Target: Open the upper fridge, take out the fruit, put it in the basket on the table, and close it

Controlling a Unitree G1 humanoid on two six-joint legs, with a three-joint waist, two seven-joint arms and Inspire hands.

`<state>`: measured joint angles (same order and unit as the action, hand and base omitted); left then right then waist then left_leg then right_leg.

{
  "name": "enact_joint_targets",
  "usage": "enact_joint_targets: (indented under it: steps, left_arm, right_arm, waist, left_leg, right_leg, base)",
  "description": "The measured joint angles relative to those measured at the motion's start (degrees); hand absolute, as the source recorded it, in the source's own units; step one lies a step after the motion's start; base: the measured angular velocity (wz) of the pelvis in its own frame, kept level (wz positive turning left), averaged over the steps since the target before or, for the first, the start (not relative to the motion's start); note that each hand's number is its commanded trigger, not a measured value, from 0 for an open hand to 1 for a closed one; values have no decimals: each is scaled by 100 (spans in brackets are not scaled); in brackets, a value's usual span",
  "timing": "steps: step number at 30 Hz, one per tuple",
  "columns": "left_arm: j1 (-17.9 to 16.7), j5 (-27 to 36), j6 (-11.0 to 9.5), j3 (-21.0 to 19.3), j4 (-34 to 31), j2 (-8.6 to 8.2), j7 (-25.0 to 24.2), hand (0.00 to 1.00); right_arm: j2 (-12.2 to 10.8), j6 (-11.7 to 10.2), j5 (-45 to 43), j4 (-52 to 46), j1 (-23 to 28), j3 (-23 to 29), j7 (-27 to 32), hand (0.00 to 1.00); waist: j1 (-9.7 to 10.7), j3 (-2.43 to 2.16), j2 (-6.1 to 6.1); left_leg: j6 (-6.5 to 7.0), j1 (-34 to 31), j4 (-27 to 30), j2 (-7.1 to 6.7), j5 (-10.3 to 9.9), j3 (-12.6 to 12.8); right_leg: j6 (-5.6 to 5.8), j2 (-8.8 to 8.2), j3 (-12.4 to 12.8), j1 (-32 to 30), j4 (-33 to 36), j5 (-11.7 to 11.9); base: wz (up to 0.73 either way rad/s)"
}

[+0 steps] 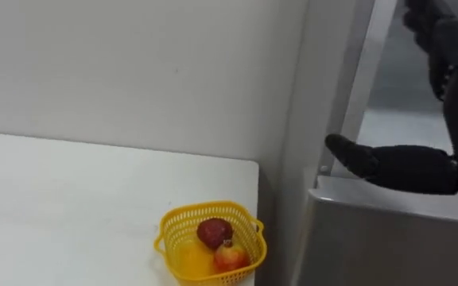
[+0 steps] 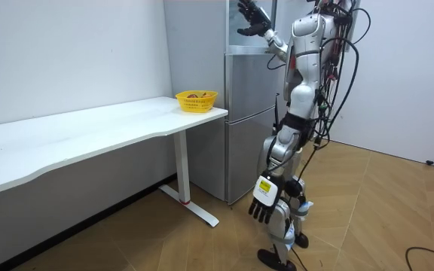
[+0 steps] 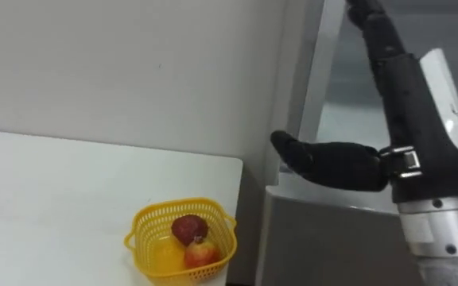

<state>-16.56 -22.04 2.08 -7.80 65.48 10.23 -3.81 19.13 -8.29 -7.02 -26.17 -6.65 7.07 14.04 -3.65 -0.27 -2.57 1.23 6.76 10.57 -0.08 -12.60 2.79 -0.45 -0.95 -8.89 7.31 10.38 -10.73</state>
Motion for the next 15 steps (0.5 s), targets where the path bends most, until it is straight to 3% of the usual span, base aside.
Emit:
enact_joint_targets:
  steps: [6, 9, 10, 15]
  left_arm:
    - [-120, -2, -32, 85, 91, -85, 111, 0]
    - [-131, 3, -43, 93, 107, -85, 265, 0]
    - [-131, 2, -43, 130, 107, -88, 346, 0]
    - [-114, 13, -45, 150, 109, -111, 549, 0]
  right_arm:
    - [-166, -171, 128, -4, 707, 232, 639, 0]
    - [-231, -222, 342, 78, 1122, 355, 867, 0]
    - [-288, -218, 449, 116, 1322, 357, 930, 0]
    - [-431, -214, 788, 537, 1745, 365, 1145, 0]
  waist:
    - [230, -11, 171]
    - [346, -19, 211]
    - [367, 0, 191]
    - [484, 3, 223]
  left_leg:
    - [-14, 81, -11, 41, -30, 146]
    - [-14, 88, -36, 51, -30, 190]
    - [-14, 97, -71, 45, -30, 210]
    - [-13, 96, -84, 48, -30, 319]
  right_leg:
    - [-5, 25, 101, -1, 27, 4]
    - [-10, 27, 129, -18, 38, 7]
    - [-10, 31, 153, -26, 38, 7]
    - [-11, 39, 257, -125, 29, 6]
  base:
    - [-12]
    - [-9]
    - [-8]
    - [-12]
